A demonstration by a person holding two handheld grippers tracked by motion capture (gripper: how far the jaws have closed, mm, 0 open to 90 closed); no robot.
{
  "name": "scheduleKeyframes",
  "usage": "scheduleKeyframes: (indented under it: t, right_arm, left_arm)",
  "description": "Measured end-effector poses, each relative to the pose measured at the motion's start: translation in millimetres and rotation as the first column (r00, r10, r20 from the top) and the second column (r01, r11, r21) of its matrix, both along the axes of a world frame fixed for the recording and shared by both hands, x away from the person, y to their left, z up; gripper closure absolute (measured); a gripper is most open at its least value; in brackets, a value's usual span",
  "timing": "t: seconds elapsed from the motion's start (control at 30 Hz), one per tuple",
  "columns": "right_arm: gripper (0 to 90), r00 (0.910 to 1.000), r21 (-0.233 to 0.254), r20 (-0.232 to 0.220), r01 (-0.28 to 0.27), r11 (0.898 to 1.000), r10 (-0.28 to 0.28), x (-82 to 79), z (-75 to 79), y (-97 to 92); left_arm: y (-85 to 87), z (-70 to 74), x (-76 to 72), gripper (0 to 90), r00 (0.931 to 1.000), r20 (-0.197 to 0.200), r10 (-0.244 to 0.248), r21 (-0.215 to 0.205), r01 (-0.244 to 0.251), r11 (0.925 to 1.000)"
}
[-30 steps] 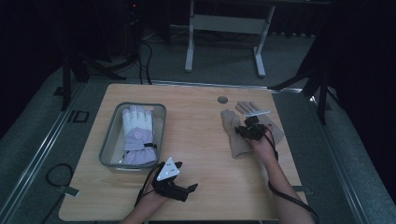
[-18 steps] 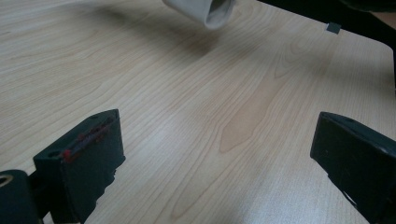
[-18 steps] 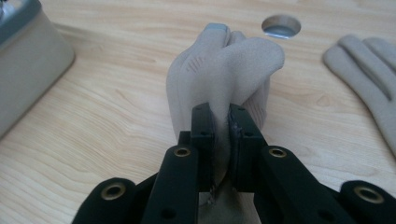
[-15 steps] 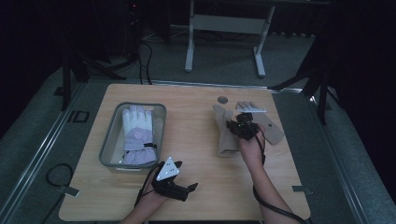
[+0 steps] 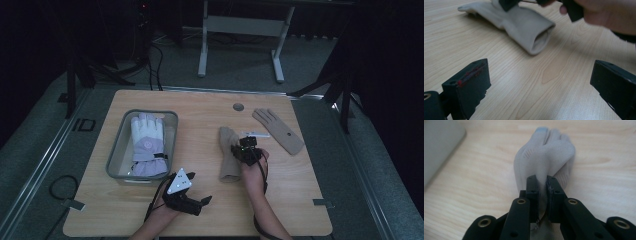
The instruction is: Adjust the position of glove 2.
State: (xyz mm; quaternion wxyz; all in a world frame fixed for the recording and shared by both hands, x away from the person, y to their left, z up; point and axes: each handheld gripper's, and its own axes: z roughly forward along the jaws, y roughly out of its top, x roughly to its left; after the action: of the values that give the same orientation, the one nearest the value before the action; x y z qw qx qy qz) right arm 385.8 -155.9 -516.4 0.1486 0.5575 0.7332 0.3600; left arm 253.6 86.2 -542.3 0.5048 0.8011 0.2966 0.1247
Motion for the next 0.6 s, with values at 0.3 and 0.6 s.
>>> scheduleKeyframes:
  t: [0.3, 0.6]
  right_arm:
    - [76.6, 0.9989, -0.078, -0.031, -0.038, 0.996, 0.036, -9.5, -24.5, 14.3]
    - [57.9, 0.9965, -0.068, -0.012, -0.083, 0.994, 0.082, -12.7, -20.1, 14.5]
  left_arm:
    - [-0.6, -1.0, -0.4, 2.8, 1.0, 0.005, 0.0, 0.006, 0.0, 1.0]
    - [0.1, -1.6, -0.1, 2.8, 1.0, 0.004, 0.0, 0.003, 0.0, 1.0]
